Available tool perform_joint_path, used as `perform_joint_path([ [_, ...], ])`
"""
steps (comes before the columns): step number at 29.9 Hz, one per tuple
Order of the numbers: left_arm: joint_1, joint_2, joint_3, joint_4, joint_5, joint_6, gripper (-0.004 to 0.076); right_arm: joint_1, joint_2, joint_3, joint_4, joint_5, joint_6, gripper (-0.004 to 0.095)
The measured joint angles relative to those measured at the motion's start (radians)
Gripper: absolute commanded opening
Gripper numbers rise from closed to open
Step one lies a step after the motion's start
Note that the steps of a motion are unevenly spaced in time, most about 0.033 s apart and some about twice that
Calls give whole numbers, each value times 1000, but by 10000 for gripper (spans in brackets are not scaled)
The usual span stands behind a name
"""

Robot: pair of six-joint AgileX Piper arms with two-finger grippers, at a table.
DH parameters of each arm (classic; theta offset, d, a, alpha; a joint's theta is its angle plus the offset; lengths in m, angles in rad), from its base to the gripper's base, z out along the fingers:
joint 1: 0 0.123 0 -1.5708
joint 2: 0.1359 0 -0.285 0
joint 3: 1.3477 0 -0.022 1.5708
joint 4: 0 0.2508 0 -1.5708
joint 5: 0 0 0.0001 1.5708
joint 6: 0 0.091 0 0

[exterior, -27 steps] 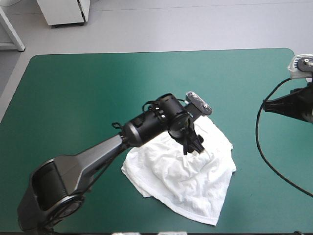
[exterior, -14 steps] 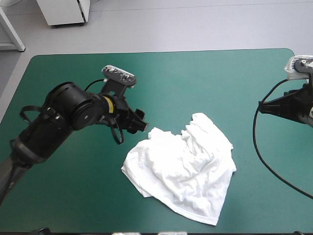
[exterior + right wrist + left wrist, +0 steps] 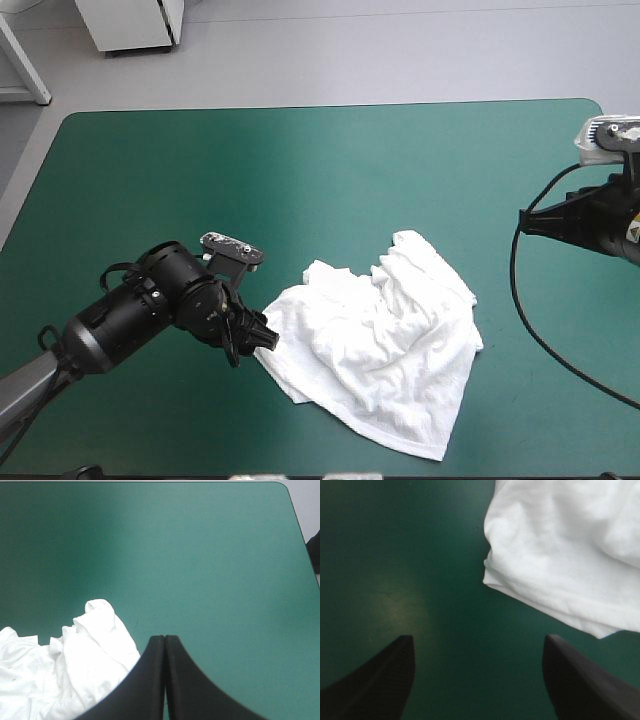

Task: Fold the cloth

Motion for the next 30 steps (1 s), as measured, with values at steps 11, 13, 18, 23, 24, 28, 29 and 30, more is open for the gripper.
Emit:
perform_joint_path([
  [11,41,175,38,-33,-142,13,514,0,0,0,6,0,-8,-17],
  [13,72,201,55,-61,-180,30,514,0,0,0,7,0,-18,-18],
  [18,129,259,79,-104,-258,96,514,0,0,0,7,0,-37,-17],
  [23,131,335,83,-124,-303,111,501,0,0,0,7,0,-41,-17],
  [24,133,343,81,-129,-301,115,475,0,0,3,7,0,-41,-17],
  [28,136,362,73,-160,-296,125,113,0,-3,54,14,0,-41,-17],
  [29,136,362,72,-167,-299,124,-1,0,-3,80,23,0,-41,-17],
  [30,135,363,72,-171,-303,125,-3,0,-3,109,39,0,-42,-17],
])
